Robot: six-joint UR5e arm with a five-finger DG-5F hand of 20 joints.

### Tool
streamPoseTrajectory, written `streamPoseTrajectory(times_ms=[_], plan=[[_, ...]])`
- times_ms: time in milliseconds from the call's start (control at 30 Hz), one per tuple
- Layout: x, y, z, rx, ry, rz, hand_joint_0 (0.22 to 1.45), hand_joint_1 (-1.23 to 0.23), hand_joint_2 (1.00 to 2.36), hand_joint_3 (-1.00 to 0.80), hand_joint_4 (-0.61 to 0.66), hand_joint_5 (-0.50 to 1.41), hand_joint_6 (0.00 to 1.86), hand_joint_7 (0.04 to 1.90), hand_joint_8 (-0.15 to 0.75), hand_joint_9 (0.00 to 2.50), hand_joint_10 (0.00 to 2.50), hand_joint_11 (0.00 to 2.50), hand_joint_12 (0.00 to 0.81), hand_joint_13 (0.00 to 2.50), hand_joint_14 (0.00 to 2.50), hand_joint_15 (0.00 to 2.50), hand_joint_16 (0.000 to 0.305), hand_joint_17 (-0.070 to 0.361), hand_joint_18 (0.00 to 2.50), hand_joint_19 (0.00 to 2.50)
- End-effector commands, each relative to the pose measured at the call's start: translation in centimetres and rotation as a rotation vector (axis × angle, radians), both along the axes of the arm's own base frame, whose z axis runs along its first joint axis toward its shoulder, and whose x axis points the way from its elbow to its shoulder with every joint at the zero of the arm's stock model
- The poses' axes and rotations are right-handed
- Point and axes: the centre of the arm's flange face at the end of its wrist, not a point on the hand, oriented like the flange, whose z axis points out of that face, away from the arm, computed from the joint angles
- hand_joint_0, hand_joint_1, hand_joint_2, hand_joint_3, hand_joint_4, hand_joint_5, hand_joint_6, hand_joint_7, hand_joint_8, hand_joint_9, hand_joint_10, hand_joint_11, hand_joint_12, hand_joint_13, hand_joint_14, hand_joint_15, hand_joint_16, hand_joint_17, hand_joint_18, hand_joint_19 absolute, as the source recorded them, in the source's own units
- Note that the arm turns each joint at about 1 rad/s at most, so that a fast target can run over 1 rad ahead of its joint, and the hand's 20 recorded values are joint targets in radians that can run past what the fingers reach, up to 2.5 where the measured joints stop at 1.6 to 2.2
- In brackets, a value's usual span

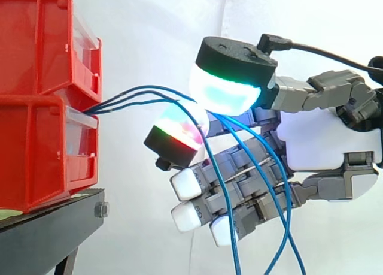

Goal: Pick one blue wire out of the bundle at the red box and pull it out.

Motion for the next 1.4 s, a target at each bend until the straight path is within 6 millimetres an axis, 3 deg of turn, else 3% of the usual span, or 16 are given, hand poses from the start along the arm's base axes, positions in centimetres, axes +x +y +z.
streamPoseTrajectory(times_ms=[0,100,233,467,633,900,1033,1167,1367], plan=[[-0.02,0.0,0.02,0.0,0.001,0.0,0.51,-0.77,1.0,-0.5,0.14,-0.19,0.89,0.93,0.318,0.82,0.02,0.56,0.431,0.77,0.02,0.43,0.061,0.137,0.74,0.49],[-0.04,-0.12,0.01,-0.001,0.003,-0.001,0.48,-0.62,1.0,-0.5,0.13,-0.19,0.89,0.91,0.328,0.84,0.01,0.56,0.438,0.78,0.02,0.44,0.063,0.142,0.74,0.5],[-0.01,0.0,-0.09,-0.001,0.003,0.0,0.58,-0.44,1.0,-0.49,0.08,-0.18,0.88,0.99,0.315,0.9,0.02,0.55,0.412,0.77,0.02,0.45,0.057,0.128,0.69,0.55],[-0.02,0.0,0.02,0.0,0.001,0.0,0.58,-0.43,1.01,-0.28,0.14,-0.15,0.89,1.03,0.338,0.93,0.01,0.58,0.419,0.78,0.02,0.46,0.057,0.128,0.69,0.56],[-0.02,0.0,0.02,0.0,0.001,0.0,0.57,-0.56,1.02,-0.17,0.16,-0.12,0.88,1.06,0.378,0.99,0.02,0.59,0.451,0.82,0.02,0.45,0.062,0.14,0.74,0.53],[-0.02,0.0,0.02,0.0,0.001,0.0,0.57,-0.77,1.02,-0.21,0.17,-0.14,0.88,1.09,0.347,0.93,0.01,0.59,0.433,0.79,0.02,0.46,0.059,0.133,0.72,0.52],[-0.02,0.0,0.02,0.0,0.001,0.0,0.62,-0.87,1.01,-0.44,0.16,-0.16,0.89,1.07,0.329,0.89,0.01,0.58,0.418,0.77,0.02,0.44,0.057,0.128,0.71,0.5],[-0.01,0.0,-0.09,-0.001,0.003,0.0,0.56,-0.83,1.0,-0.5,0.15,-0.16,0.89,1.04,0.326,0.89,0.02,0.59,0.423,0.78,0.02,0.45,0.058,0.131,0.72,0.51],[-0.01,0.0,-0.09,-0.002,0.003,0.0,0.49,-0.61,1.0,-0.5,0.17,-0.16,0.89,1.01,0.349,0.92,0.02,0.59,0.441,0.78,0.02,0.46,0.062,0.14,0.72,0.54]])
